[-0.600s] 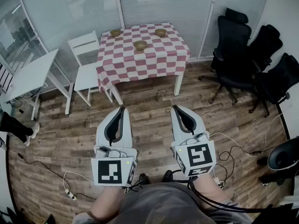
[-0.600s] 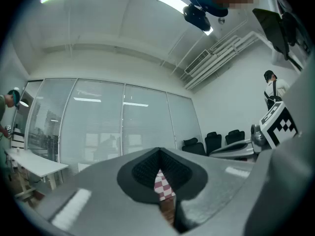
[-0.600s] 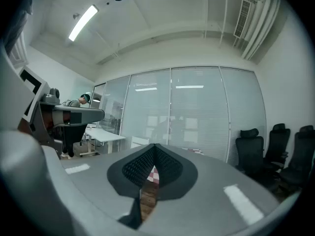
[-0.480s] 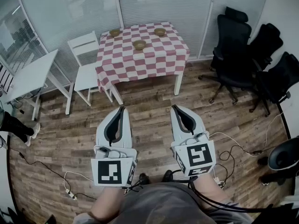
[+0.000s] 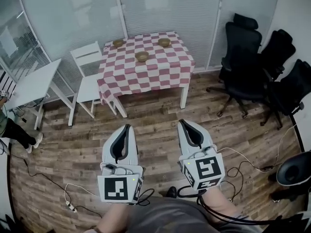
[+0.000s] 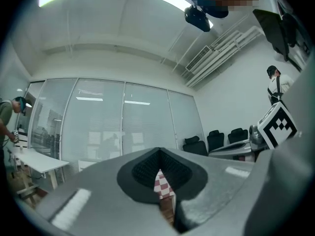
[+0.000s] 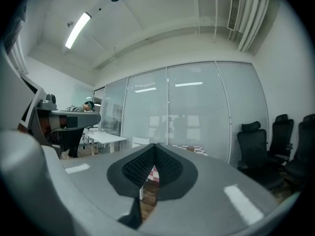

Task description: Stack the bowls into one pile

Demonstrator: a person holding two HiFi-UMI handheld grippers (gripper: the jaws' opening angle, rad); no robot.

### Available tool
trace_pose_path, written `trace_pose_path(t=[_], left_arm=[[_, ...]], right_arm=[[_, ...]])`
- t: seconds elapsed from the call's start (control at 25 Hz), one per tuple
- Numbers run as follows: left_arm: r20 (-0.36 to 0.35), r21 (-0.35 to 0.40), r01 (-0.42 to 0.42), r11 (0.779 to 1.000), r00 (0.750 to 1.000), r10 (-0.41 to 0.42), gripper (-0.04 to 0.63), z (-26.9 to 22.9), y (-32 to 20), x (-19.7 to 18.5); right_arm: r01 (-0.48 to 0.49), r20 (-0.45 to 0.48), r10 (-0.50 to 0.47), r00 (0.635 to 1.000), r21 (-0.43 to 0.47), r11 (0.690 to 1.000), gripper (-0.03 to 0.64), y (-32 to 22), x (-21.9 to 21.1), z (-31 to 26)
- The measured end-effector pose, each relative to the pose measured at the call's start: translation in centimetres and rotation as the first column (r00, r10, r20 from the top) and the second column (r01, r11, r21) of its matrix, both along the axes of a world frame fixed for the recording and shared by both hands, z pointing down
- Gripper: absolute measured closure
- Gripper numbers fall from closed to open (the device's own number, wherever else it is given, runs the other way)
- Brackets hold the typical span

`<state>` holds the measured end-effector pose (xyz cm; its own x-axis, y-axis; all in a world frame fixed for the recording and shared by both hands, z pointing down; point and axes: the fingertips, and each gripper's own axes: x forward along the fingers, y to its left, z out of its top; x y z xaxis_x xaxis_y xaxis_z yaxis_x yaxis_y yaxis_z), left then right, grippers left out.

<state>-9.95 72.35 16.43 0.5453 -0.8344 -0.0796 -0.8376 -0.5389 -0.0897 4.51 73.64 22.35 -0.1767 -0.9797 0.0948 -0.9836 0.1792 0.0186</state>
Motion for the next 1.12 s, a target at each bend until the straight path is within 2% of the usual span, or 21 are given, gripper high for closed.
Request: trace_pose_path(t=[0.36, 0.72, 1.12], left_arm=[[0.020, -0.025, -0.022, 0.999, 1.000, 0.022, 0.595, 1.8, -5.0, 3.1], [0.006, -0.052, -0.057, 0.997, 0.998, 0.058, 0.595, 3.3, -17.6, 5.3], [-0.043, 0.018, -0.125, 0.992, 0.991, 0.126, 0.595, 0.8, -30.3, 7.6]], right_arm=[[-0.018, 0.018, 0.018, 1.000, -0.036, 0.999, 0.589, -4.6, 2.9, 2.0], [-0.036, 0.029, 0.039, 0.999, -0.074, 0.997, 0.589, -16.6, 4.8, 3.9], [-0.072, 0.001, 0.072, 0.997, -0.025, 0.997, 0.589, -29.1, 6.6, 1.1]])
